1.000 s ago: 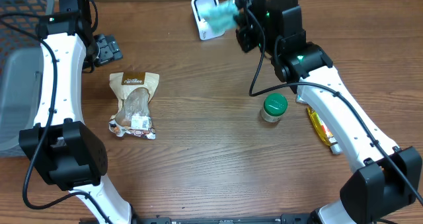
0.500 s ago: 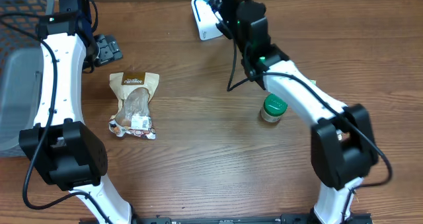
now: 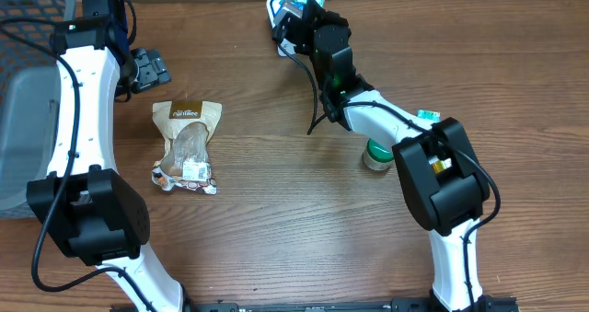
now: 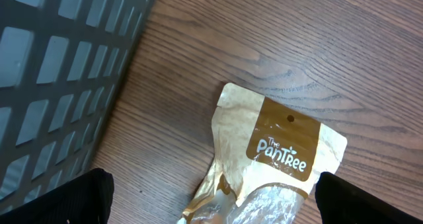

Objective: Scan the item barcode
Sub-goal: 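Carry the teal wipes pack up to the white scanner with the right gripper, then hold the wipes pack barcode against the scanner window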

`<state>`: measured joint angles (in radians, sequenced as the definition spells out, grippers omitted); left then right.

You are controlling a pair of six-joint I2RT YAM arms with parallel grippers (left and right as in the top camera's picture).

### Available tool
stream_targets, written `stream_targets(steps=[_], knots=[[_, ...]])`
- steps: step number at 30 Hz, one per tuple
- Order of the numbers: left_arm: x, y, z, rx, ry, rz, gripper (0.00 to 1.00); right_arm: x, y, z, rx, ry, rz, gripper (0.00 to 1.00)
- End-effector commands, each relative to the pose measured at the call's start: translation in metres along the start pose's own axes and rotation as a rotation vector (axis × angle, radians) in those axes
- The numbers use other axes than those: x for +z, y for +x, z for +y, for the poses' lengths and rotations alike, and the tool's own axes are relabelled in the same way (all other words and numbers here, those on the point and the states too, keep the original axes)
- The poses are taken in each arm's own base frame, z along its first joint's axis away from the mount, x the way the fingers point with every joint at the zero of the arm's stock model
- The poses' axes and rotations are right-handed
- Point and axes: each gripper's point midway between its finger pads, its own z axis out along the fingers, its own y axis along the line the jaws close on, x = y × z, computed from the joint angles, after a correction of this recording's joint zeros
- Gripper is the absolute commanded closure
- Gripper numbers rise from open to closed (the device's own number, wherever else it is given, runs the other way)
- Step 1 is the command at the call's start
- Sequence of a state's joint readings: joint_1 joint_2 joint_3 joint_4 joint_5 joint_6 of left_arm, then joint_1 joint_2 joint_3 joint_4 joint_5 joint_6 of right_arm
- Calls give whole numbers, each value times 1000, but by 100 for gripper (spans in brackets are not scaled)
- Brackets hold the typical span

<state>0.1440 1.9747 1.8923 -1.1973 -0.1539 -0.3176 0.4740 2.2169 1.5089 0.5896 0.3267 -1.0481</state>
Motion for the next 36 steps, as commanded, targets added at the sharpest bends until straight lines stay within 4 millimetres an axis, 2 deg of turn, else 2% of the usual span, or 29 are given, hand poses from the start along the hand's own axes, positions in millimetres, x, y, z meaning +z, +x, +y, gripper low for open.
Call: stream_targets(steps=[1,6,9,15,17,22,33,36], knots=[[-9,-3,-2,-1,7,-24,1,6,-2,4,-66,21,-16,96],[-9,-3,-2,-1,7,-24,0,10,14,31,-93,-23,22,96],[-9,-3,-2,-1,7,-23,0,7,13,46,-108,-71,27,96],[-9,-3,-2,-1,7,-24,0,1,-1,58,-117,-79,27,96],[-9,-3,-2,-1,7,-24,0,-2,-1,70,-133,-119,37,96],[-9,-3,-2,-1,7,-24,0,-9,8,93,-169,-209,81,96],[-9,-3,-2,-1,7,-23,0,-9,13,96,-172,-219,98,96],[-9,-3,-2,-1,7,-24,0,-9,13,95,-111,-214,106,96]])
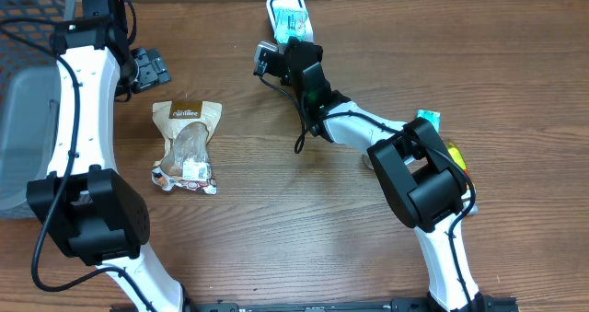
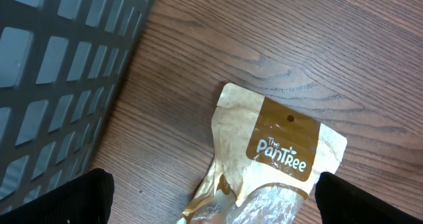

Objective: Scan the item barcode
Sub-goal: 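Hold the wipes pack barcode against the scanner window, then carry the wipes pack down and right, release it near the jar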

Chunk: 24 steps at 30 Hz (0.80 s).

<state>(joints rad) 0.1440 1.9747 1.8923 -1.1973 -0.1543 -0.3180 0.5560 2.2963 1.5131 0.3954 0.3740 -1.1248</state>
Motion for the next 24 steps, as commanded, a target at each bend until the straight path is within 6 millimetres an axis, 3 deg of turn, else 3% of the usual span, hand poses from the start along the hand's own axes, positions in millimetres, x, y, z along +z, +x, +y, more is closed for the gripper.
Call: stream_targets(steps=[1,8,11,19,22,24], knots=[[-9,-3,-2,-1,7,-23,0,3,-1,-6,88,14,0,96],[-9,-3,-2,-1,7,-23,0,5,8,-18,224,41,13,96],[-9,-3,-2,-1,7,-24,0,-3,1,-42,254,109,1,96],[-9,-3,-2,-1,7,-23,0,-56,-36,-134,421,203,-88,96],[-9,-3,-2,-1,7,-24,0,-80,-32,-148,527,145,-51,96],[-9,-3,-2,-1,8,-24,0,-94,-24,-142,619,68,0,96]])
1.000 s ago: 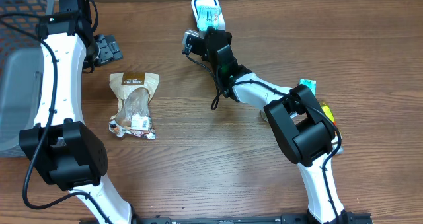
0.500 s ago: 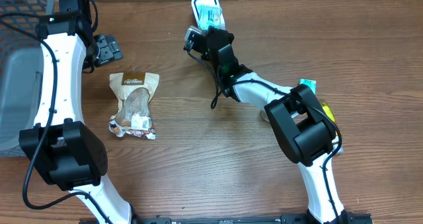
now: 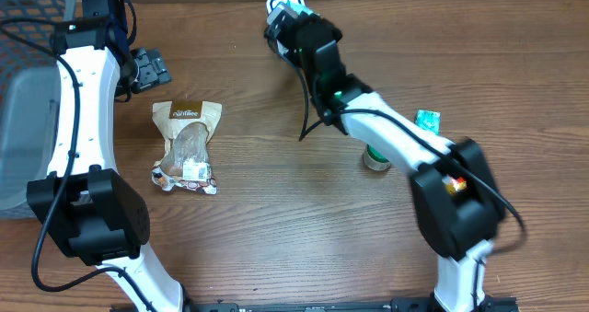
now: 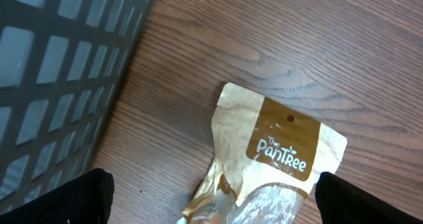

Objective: Scan the item barcode
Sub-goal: 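Carry the wipes pack down and right, release it near the jar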

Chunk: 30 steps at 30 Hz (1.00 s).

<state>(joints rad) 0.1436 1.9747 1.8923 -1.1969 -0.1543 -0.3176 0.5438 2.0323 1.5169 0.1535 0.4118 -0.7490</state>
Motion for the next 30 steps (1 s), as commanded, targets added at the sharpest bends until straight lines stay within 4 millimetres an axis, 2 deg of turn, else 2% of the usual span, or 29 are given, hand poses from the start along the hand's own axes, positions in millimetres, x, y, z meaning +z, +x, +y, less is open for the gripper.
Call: stream_targets(steps=[1,3,5,6,8,10,13,15,18,19,20,23,28,30], knots=[[-9,-3,-2,-1,7,-23,0,-39,-23,-38,257,-13,-1,96],[-9,-3,-2,-1,7,-23,1,-55,-10,-16,336,-151,80,96],[-9,-3,-2,-1,7,-23,0,-78,10,25,450,-374,208,96],[-9,-3,-2,-1,7,-23,0,-83,14,35,471,-419,238,96],[-9,-3,-2,-1,7,-23,0,-111,31,73,587,-612,386,96],[-9,-3,-2,-1,7,-23,0,-134,44,95,641,-724,498,96],[-9,-3,-2,-1,7,-23,0,-162,67,114,638,-820,641,95],[-9,-3,-2,-1,7,-23,1,-167,82,115,615,-797,701,93],[-9,-3,-2,-1,7,-23,1,-163,96,105,584,-716,739,89],[-9,-3,-2,-1,7,-23,0,-160,97,102,584,-700,735,86],[-9,-3,-2,-1,7,-23,0,-156,95,100,603,-692,722,79],[-9,-3,-2,-1,7,-23,0,-150,89,99,709,-650,724,77],[-9,-3,-2,-1,7,-23,1,-134,74,101,986,-561,742,80],[-9,-3,-2,-1,7,-23,0,-130,69,109,1015,-565,734,96]])
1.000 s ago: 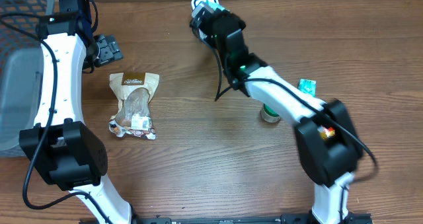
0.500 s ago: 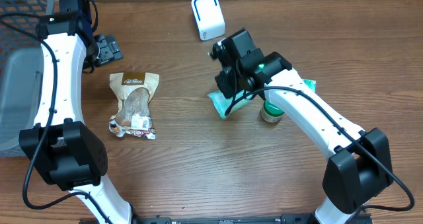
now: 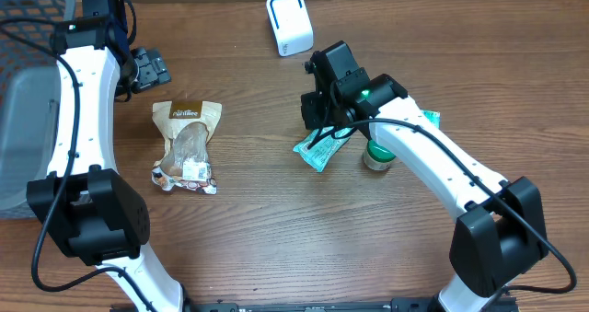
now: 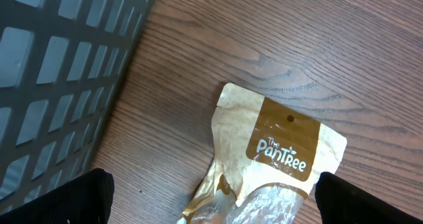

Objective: Scan the item barcode
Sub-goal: 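Carry the wipes pack down and right, release it near the jar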

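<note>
A white barcode scanner (image 3: 289,22) stands at the back of the table. My right gripper (image 3: 315,121) is in front of it at mid-table, apparently shut on the top edge of a teal packet (image 3: 322,151) that slants down to the wood. A tan PanTree pouch (image 3: 187,144) (image 4: 277,151) lies at the left. My left gripper (image 3: 147,68) (image 4: 211,197) hovers open above the pouch's top end, its black fingertips (image 4: 79,194) wide apart and holding nothing.
A grey slatted basket (image 3: 28,109) (image 4: 59,65) fills the left edge. A green round item (image 3: 375,156) and another teal packet (image 3: 429,119) lie beside the right arm. The table's far edge runs just behind the scanner.
My right gripper has moved from the scanner's face toward the front, to mid-table, with the teal packet under it. The scanner is uncovered. The left arm and pouch are unchanged.
My right gripper held the teal packet over the scanner at the back. Then it sat just in front of the scanner with the packet against it, then over the scanner again. Now it is at mid-table with the packet. The left gripper stayed open over the pouch throughout.
</note>
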`<state>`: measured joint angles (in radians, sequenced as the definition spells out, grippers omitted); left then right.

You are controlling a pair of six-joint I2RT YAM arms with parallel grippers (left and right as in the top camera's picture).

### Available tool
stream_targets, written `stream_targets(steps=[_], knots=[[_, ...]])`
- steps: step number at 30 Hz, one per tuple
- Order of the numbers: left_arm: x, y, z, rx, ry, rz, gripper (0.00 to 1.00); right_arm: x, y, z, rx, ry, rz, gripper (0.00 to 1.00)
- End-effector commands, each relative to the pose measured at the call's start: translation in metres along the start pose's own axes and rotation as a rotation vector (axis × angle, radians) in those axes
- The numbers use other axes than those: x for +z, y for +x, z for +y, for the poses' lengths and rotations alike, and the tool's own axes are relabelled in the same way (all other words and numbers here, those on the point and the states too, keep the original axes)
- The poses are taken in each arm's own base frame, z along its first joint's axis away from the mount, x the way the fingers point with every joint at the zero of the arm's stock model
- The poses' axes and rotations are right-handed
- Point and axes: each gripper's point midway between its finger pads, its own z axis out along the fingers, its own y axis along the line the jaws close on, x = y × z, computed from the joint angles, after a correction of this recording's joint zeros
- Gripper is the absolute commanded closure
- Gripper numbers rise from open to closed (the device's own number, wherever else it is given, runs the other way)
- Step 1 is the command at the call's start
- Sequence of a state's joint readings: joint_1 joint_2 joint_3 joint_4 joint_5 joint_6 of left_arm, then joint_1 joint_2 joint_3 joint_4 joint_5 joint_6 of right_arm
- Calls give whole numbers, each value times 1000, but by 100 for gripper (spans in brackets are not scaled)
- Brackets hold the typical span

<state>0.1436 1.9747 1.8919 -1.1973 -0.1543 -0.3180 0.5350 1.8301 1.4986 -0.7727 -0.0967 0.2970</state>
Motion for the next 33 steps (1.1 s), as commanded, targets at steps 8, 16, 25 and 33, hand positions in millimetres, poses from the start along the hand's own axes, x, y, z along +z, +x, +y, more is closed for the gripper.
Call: stream_targets(steps=[8,16,25,33], knots=[[-9,-3,-2,-1,8,-24,0,56,-5,23,175,-42,-35,96],[-9,-3,-2,-1,7,-24,0,125,13,1,182,23,7,87],[-9,-3,-2,-1,7,-24,0,129,38,-37,182,218,71,90],[-9,-3,-2,-1,7,-24,0,114,76,-70,186,322,244,87]])
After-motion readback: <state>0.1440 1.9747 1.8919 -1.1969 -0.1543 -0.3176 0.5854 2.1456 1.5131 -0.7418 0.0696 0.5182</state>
